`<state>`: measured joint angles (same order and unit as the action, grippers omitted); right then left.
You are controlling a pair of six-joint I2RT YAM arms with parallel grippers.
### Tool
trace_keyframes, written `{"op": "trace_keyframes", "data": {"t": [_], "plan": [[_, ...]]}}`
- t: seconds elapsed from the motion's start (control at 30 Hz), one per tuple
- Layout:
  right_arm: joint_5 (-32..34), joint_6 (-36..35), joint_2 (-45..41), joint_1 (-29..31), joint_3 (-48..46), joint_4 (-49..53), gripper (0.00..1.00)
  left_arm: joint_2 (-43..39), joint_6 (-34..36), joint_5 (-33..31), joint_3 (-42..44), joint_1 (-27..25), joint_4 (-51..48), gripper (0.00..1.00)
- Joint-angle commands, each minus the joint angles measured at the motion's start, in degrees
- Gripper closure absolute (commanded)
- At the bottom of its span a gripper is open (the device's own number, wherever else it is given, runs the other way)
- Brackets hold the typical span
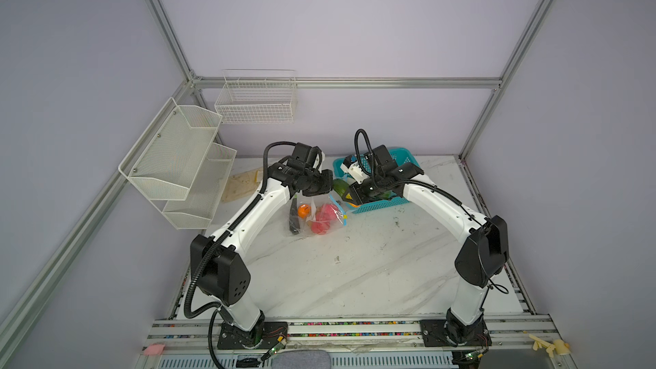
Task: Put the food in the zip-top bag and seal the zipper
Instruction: 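Lower the papaya into the bag and open the right gripper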
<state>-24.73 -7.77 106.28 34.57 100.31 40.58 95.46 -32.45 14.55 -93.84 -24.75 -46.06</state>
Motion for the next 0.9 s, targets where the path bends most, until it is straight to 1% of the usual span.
{"op": "trace_keyframes", "data": {"t": [0.0, 0.53, 0.7, 0.87], "plan": [[-1.72, -0.05, 2.35, 0.38, 2.97, 2.50, 0.58, -2.65, -0.95, 0.52, 0.15, 0.30, 1.77, 1.00], [-5.29, 1.42, 8.30, 1.39, 7.90, 2.15, 0.49, -2.35, -1.21, 0.92, 0.50, 0.31, 2.16, 1.00], [-5.42, 1.50, 9.75, 1.47, 9.44, 3.19, 0.48, -2.36, -1.06, 0.88, 0.58, 0.29, 2.14, 1.00], [-5.84, 2.09, 10.08, 1.47, 9.64, 2.11, 0.47, -2.65, -1.14, 0.82, 0.84, 0.31, 2.21, 1.00]]}}
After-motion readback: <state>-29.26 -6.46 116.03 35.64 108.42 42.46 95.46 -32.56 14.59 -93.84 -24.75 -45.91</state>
